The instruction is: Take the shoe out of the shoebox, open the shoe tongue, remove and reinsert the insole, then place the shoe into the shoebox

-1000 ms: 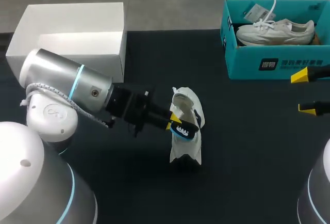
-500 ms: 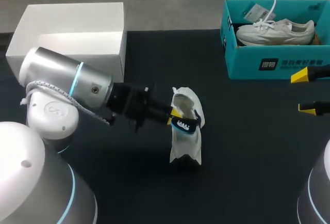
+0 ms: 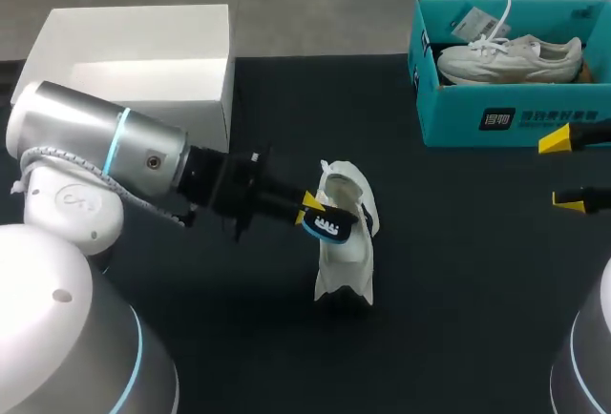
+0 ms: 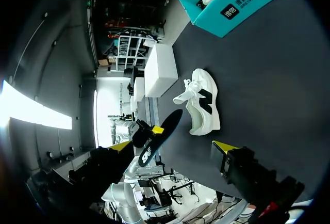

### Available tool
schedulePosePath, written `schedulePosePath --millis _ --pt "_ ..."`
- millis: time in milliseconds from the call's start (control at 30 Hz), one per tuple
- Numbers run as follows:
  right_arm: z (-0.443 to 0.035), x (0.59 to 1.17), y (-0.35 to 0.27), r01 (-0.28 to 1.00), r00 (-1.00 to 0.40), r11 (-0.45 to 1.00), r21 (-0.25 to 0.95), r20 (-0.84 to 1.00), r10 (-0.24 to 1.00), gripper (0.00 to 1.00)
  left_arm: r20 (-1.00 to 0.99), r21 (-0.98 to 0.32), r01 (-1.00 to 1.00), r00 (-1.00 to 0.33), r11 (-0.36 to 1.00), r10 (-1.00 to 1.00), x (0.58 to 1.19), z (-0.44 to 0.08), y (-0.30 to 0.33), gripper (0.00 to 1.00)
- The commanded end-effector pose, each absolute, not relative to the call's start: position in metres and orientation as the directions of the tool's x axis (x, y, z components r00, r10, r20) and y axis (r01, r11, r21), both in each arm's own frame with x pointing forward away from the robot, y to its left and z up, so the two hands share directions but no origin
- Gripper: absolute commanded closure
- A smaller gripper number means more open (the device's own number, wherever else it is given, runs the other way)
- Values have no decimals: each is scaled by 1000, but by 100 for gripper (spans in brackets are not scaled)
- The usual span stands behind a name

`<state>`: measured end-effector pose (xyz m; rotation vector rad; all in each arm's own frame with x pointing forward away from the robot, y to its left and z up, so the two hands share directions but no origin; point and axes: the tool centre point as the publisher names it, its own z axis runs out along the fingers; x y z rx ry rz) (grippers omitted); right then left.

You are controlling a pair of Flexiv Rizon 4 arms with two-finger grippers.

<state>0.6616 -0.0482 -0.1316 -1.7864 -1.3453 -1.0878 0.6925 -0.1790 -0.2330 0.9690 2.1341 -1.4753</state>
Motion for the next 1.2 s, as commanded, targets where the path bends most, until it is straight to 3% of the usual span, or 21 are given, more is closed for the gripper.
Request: schedulePosePath --millis 33,467,1200 --pt "-131 657 -48 961 135 -275 -12 891 433 0 -645 -677 714 -692 177 324 691 -235 -178 100" --pt "-131 657 -48 961 135 -275 -12 891 433 0 -642 -700 707 -686 105 344 697 -260 -185 100" --pt "-131 657 -48 961 135 -275 -12 891 433 0 -610 -707 696 -690 126 389 697 -284 -195 100"
